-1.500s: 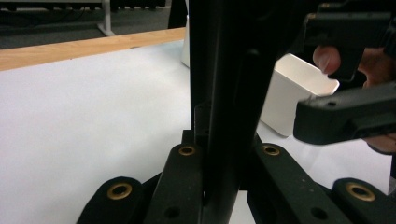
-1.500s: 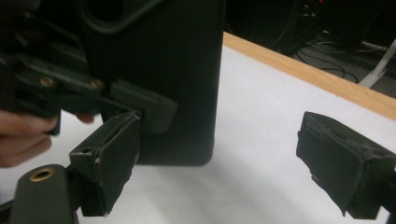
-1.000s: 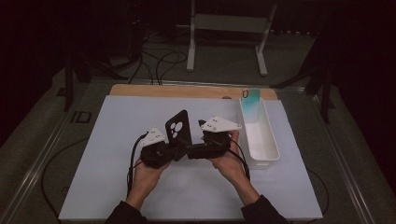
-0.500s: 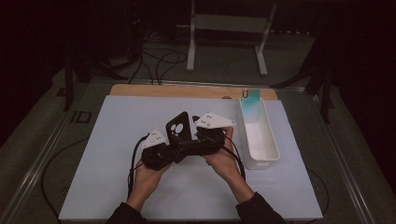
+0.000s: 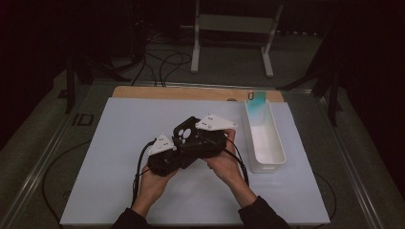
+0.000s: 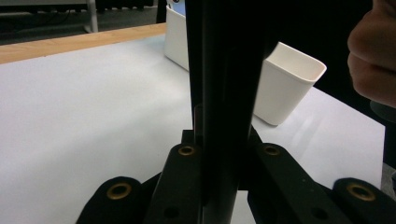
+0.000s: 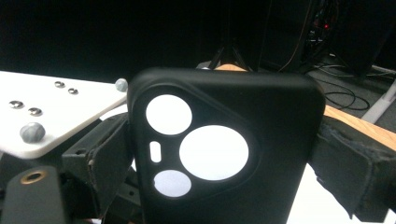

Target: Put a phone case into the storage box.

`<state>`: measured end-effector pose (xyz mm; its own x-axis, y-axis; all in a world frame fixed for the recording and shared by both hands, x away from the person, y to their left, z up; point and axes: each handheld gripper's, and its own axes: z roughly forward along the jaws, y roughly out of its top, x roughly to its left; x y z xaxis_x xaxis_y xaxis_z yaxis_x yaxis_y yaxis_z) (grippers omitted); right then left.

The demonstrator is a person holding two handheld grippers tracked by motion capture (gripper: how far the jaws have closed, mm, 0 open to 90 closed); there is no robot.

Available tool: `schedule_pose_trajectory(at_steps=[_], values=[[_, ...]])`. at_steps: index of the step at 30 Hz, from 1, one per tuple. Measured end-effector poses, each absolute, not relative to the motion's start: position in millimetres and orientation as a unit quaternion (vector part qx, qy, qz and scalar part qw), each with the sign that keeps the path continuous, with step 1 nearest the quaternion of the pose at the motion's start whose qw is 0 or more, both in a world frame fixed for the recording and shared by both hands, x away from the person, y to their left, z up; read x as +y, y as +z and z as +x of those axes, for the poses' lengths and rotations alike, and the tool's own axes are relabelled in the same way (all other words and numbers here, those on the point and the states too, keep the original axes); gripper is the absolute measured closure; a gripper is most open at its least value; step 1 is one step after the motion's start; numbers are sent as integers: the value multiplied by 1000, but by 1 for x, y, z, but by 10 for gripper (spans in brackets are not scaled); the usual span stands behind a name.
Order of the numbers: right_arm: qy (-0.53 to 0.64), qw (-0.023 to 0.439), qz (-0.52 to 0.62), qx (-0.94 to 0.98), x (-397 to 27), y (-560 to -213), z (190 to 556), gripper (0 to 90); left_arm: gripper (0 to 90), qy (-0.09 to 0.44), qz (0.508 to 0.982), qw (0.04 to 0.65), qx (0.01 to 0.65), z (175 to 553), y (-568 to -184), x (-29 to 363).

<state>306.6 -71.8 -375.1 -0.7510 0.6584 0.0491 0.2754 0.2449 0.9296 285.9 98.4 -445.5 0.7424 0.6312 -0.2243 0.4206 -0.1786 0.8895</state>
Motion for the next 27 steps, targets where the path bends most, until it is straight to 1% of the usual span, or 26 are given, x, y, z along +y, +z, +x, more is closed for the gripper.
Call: schedule_pose_trajectory(at_steps=[12,22,24,26,27], values=[[536,176,315,764,-72,-376,309,118,860,99,768,533,341,284,-450,93],[532,187,311,765,-72,-376,307,137,848,100,768,532,343,285,-450,92],[532,187,312,765,-72,-376,307,137,823,101,767,532,345,285,-450,93],[530,189,312,766,-71,-376,307,138,765,100,767,531,346,286,-449,95],[530,189,312,766,-72,-377,307,138,718,100,767,530,347,286,-449,95]])
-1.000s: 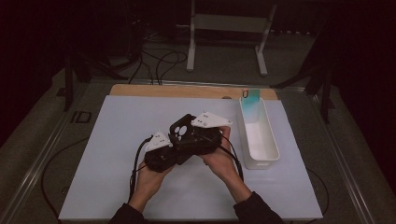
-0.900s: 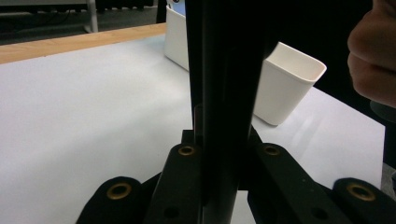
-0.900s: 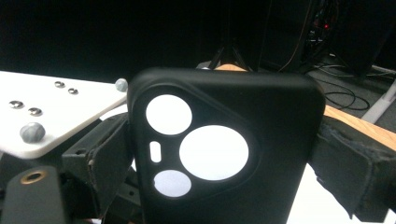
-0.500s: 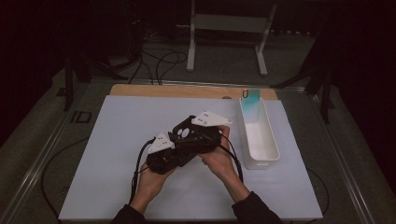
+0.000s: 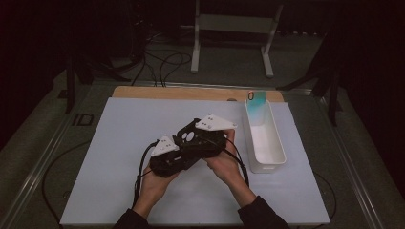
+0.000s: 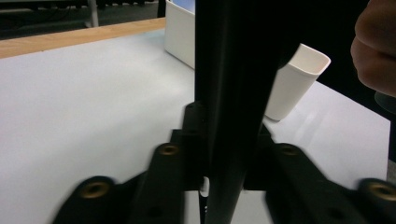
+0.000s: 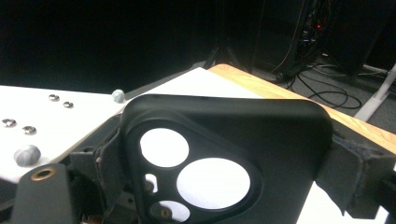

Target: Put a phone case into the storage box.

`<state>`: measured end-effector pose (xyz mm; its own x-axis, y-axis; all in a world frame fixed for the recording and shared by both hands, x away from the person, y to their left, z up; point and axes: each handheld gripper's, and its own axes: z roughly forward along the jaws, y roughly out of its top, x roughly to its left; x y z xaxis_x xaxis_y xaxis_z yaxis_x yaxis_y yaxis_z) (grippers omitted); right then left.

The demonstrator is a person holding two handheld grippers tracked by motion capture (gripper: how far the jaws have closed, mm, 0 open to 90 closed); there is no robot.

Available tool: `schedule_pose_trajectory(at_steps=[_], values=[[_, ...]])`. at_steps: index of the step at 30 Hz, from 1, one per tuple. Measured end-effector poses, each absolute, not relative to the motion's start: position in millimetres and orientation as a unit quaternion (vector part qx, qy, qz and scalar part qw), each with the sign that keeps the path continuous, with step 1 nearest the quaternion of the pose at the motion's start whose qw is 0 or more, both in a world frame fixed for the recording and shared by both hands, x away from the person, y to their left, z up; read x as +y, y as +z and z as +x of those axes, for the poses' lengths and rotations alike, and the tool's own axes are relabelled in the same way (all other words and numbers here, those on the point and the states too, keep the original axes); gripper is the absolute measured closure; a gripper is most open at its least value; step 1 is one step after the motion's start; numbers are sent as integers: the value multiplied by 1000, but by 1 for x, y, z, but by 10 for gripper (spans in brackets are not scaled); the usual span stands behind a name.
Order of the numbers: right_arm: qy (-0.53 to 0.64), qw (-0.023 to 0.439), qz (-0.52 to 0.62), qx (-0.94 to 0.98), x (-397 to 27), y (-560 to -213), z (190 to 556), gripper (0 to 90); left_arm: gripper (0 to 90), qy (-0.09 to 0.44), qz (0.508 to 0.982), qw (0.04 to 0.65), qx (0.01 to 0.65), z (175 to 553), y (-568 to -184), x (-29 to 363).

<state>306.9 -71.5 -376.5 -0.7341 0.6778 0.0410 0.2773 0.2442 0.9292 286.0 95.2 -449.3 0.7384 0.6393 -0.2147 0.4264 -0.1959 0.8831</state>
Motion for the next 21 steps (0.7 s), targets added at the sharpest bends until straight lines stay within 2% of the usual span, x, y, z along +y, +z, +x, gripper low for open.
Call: schedule_pose_trajectory(at_steps=[3,5,8,15,21], values=[[531,189,314,764,-73,-376,308,138,529,120,763,523,361,285,-449,97],[530,190,314,764,-73,-377,308,138,333,146,763,508,373,284,-448,97],[529,191,316,764,-75,-377,309,137,164,162,760,499,384,284,-449,99],[528,193,320,763,-77,-378,310,137,36,184,766,491,372,281,-447,104],[527,198,321,761,-79,-377,311,137,9,202,770,487,360,275,-447,107]])
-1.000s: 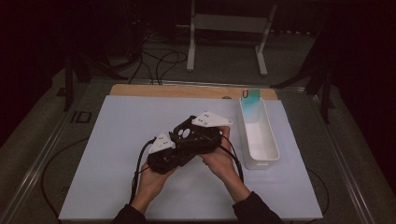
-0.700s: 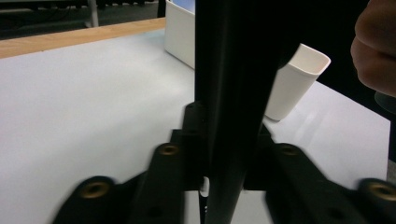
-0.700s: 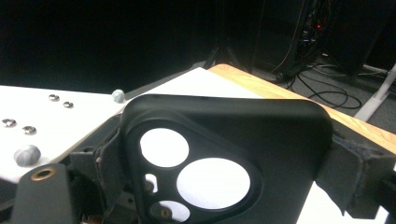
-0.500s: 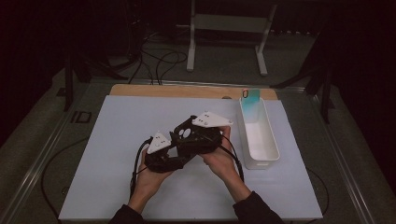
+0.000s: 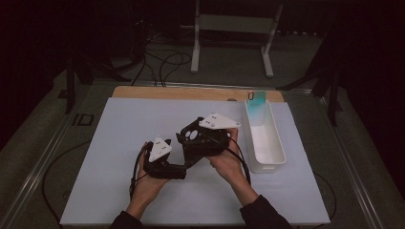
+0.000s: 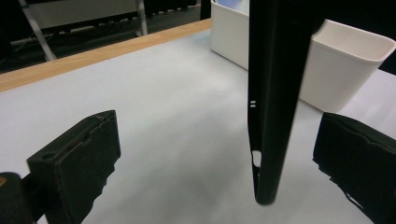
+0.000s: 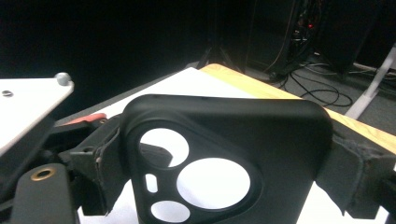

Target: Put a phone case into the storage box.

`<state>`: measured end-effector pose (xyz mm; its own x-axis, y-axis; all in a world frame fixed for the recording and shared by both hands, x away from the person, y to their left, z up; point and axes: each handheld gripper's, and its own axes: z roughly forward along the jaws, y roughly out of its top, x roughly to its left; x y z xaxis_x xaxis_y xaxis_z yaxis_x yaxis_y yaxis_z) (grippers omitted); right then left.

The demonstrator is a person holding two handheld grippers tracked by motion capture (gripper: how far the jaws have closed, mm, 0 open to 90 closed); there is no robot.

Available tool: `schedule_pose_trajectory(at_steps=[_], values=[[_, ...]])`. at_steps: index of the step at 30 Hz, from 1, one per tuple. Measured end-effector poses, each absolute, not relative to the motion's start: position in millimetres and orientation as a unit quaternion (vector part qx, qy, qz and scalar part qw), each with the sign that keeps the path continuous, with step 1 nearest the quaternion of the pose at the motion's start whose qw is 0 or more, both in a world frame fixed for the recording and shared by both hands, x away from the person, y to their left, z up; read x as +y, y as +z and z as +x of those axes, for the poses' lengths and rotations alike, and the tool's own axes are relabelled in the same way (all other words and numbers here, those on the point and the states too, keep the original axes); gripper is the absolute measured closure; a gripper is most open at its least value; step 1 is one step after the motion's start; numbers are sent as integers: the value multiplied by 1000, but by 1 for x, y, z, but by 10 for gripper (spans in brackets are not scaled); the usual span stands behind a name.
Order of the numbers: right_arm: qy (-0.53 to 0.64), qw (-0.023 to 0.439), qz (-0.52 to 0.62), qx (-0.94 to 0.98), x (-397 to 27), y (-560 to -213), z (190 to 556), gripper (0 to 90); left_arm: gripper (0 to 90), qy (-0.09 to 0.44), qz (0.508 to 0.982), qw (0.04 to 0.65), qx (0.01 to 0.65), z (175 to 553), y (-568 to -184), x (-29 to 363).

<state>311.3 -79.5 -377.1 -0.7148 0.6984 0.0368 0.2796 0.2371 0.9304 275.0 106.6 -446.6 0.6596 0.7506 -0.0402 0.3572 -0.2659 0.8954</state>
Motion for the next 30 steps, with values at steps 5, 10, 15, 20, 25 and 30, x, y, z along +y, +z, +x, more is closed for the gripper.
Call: schedule_pose_trajectory(at_steps=[5,10,15,20,25,30], values=[[525,201,325,760,-83,-377,314,137,6,213,769,488,354,270,-447,113],[527,200,331,757,-87,-376,316,137,5,227,757,495,362,267,-447,124],[524,203,336,756,-91,-376,320,137,2,235,752,495,367,264,-449,135],[520,205,341,756,-95,-375,324,137,2,240,750,492,371,263,-452,148],[518,208,344,755,-99,-375,327,137,1,243,747,491,377,261,-454,160],[515,210,349,754,-103,-374,331,137,1,246,745,488,383,260,-456,170]])
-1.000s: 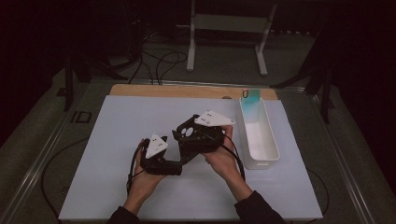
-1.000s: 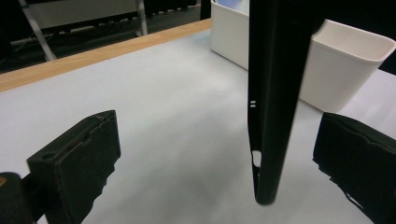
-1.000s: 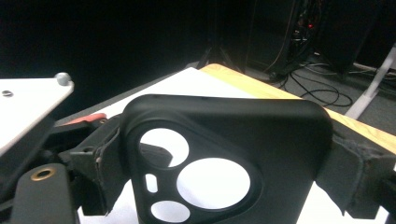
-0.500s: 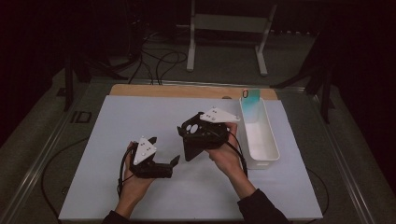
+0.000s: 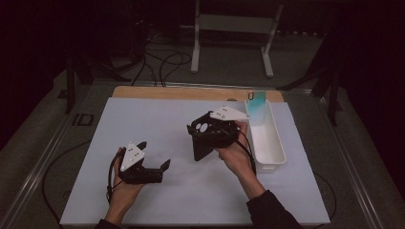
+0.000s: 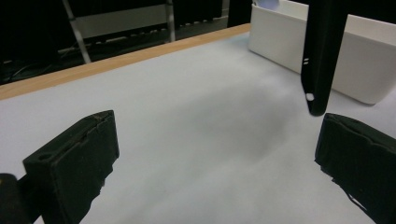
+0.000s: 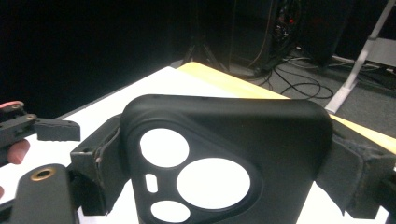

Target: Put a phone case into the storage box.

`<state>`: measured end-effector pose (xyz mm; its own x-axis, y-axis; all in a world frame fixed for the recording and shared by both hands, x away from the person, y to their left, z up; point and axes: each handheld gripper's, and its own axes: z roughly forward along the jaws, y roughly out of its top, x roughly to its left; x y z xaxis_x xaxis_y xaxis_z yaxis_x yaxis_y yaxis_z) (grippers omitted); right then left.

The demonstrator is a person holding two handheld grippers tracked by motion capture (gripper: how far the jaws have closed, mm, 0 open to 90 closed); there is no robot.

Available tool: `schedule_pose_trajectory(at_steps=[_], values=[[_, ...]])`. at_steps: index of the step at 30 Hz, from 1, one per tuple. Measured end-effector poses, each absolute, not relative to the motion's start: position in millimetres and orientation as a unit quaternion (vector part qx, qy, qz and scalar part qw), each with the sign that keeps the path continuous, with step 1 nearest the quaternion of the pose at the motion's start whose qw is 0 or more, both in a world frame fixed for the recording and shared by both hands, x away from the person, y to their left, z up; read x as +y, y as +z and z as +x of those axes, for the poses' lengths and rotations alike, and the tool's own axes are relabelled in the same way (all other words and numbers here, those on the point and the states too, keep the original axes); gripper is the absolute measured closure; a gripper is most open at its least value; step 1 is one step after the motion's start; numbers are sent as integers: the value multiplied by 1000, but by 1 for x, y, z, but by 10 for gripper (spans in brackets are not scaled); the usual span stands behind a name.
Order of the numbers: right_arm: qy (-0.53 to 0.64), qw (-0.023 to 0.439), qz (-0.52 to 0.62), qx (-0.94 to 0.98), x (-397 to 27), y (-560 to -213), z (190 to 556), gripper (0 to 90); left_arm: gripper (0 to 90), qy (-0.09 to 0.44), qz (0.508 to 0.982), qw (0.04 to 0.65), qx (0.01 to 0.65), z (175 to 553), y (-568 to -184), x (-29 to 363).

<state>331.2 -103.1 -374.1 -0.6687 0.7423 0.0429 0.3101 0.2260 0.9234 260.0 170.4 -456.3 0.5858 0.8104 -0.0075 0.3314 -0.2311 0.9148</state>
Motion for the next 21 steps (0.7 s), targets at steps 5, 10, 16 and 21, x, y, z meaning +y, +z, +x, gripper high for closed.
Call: schedule_pose_trajectory(at_steps=[5,10,16,21], values=[[511,215,351,754,-106,-374,334,137,1,252,742,486,387,258,-458,179],[509,218,355,753,-109,-373,337,136,1,255,740,482,393,257,-461,186],[506,222,356,753,-112,-372,340,136,1,255,740,478,397,255,-465,193],[502,227,360,753,-115,-372,341,136,1,263,741,475,397,252,-468,199]])
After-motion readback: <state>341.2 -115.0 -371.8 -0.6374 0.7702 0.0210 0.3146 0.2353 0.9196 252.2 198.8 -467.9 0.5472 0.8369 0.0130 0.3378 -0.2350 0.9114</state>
